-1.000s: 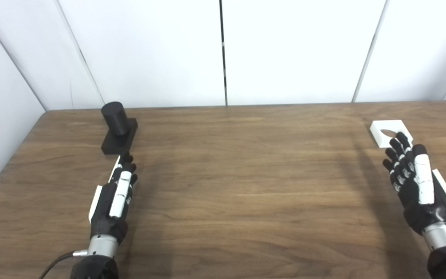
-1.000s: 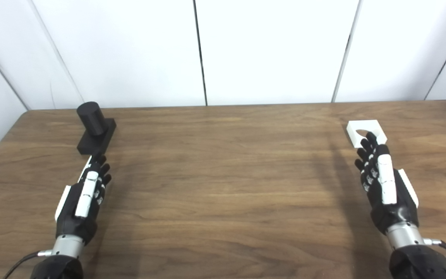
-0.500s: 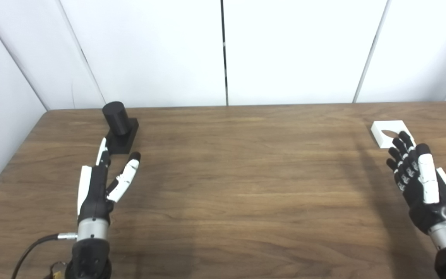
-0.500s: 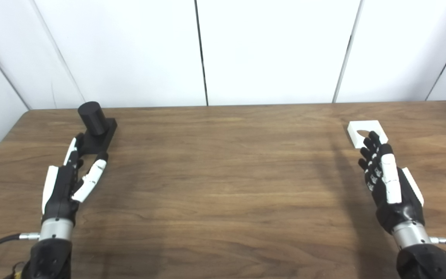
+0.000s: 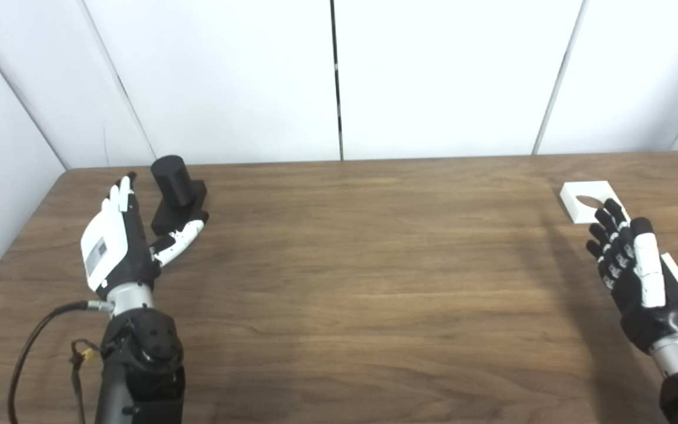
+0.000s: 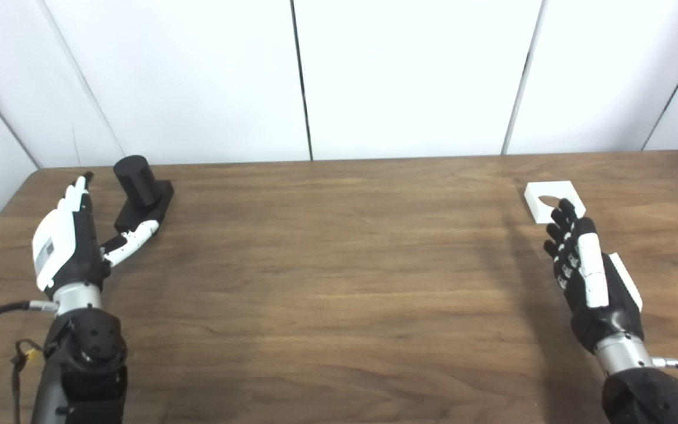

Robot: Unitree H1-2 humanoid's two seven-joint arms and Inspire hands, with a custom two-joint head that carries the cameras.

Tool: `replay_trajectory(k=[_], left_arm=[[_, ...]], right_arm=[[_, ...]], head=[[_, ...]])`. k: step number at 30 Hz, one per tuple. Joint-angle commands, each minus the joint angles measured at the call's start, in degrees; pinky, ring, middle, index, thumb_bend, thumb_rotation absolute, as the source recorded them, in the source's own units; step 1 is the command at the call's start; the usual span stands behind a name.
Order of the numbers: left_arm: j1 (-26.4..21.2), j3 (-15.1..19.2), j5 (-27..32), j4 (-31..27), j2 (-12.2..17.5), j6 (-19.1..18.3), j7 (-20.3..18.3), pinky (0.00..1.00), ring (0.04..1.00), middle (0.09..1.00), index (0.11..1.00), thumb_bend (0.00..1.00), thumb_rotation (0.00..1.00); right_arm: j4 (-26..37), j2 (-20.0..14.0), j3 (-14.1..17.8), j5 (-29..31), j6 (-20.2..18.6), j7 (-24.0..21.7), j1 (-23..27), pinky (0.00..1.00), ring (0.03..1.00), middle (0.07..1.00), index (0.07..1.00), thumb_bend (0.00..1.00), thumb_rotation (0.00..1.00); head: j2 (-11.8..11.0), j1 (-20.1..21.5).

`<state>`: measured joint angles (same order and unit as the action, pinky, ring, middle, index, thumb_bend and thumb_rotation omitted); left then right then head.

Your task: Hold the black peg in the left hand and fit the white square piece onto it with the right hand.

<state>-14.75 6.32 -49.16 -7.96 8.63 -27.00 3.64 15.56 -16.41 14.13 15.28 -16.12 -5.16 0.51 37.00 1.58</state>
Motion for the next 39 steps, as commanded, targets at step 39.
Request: replay_trajectory(k=[39], left_arm=[[-12.81,5.25,-21.47,17.98,-0.44,0.10,-6.62,1.00,1.000,0.995,0.907,0.84,0.65]], right_arm=[[3.42,-2.39,0.31,1.15,-1.51,-1.72,-0.35,1.00,1.000,1.000,1.000,0.60,1.00]], head=[[-3.42,-12.75]])
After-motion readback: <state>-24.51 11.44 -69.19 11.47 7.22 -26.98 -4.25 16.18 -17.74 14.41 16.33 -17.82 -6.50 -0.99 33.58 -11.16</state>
